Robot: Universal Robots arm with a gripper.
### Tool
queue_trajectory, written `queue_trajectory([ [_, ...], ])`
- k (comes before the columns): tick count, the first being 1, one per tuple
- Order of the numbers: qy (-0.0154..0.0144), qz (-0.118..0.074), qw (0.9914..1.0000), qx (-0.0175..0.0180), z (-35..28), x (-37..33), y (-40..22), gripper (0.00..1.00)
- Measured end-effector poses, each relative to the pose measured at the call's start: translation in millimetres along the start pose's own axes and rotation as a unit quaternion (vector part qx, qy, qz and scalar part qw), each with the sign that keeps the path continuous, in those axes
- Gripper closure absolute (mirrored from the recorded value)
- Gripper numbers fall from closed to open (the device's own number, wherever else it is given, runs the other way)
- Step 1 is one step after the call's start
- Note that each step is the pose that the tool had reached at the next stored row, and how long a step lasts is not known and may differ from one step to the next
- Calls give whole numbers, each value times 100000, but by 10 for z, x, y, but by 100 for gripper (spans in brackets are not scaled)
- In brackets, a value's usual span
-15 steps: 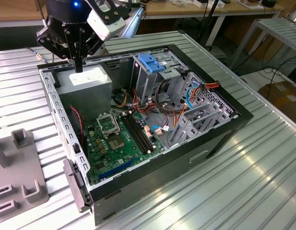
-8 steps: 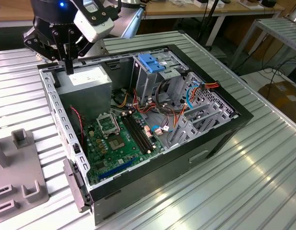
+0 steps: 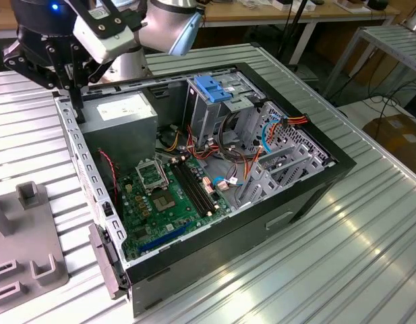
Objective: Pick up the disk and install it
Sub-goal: 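Reach for the disk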
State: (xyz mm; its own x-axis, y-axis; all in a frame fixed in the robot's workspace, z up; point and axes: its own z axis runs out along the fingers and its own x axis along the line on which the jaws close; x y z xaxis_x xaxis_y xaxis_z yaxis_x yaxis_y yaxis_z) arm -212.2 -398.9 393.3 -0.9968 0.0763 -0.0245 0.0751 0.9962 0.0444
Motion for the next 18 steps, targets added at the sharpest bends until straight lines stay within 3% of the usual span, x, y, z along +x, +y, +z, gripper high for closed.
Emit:
queue_trajectory([
  [5,196,10,100000,-11,-3,149,10,90],
  [6,664,27,99998,-23,-2,199,18,90],
  [8,2092,91,99978,47,-4,233,27,90],
  [9,2987,126,99955,83,-4,250,33,90],
  [10,3488,145,99939,93,-3,267,35,90],
  [11,3723,160,99930,116,-6,305,34,90],
  [18,3728,167,99930,100,-13,610,18,90],
])
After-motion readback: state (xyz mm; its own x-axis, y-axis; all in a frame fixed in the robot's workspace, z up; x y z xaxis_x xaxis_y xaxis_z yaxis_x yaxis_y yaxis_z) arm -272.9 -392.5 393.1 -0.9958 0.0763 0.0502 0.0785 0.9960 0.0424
